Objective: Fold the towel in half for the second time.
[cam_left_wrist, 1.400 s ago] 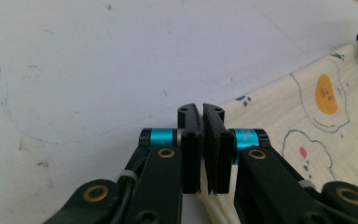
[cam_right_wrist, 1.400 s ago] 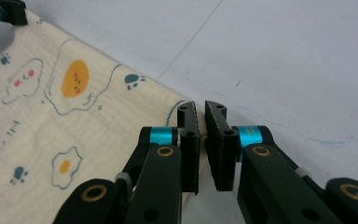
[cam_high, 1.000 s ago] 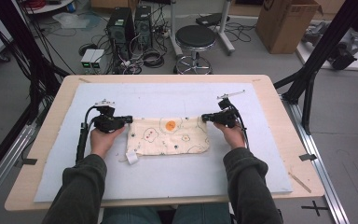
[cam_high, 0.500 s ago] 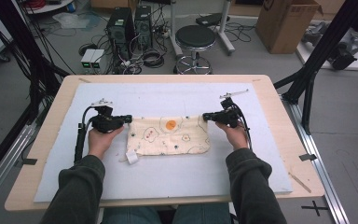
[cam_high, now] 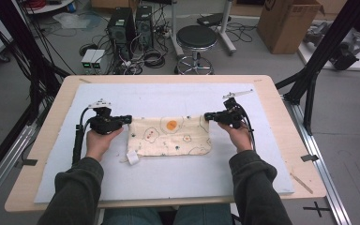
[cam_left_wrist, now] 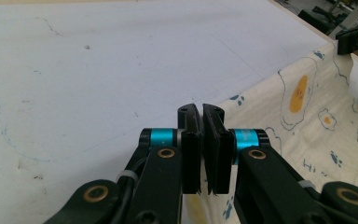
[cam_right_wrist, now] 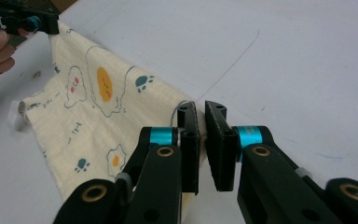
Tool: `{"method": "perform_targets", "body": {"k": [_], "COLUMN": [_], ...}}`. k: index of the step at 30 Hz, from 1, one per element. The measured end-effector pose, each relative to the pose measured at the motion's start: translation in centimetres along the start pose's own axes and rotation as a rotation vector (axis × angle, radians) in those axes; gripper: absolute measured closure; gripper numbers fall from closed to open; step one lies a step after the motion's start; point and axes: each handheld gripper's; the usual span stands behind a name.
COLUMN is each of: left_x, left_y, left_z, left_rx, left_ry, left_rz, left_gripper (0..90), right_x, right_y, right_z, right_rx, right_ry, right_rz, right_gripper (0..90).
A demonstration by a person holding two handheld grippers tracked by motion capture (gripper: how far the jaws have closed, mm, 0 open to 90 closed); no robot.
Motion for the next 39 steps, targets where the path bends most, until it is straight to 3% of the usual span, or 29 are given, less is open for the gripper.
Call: {"method": "perform_targets", "body": {"k": [12,20,28,39], "left_x": [-0.8,-1.4,-1.8,-2.3], "left_y": [-0.7,-0.5,-0.9,-2.1], "left_z": [0.1,-0.8,-0.7,-0.8], "left_rx": [0.043,0.032,0.046,0.094], "left_ry": [-0.002,-0.009,-0.016,0.003], "left_rz": [-0.020,-0.027,-0.042,-0.063], "left_gripper": [85.5,85.5,85.3,85.1], "right_x": [-0.5,-0.5,-0.8,-1.5], "right_y": [0.6,1.1,1.5,1.7], "right_z": [0.0,0.0,-0.1,-1.5], "right_rx": [-0.017,-0.034,-0.041,-0.032], "right_ry": [0.011,0.016,0.021,0.010], "right_rz": [0.009,0.016,0.025,0.038], "right_gripper": [84.2,84.2,84.2,84.2]}}
Point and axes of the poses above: each handheld gripper's, and its own axes: x roughly forward along the jaws, z roughly out of its top, y roughly to its left, and after that the axes turned 11 degrees about -y, right-handed
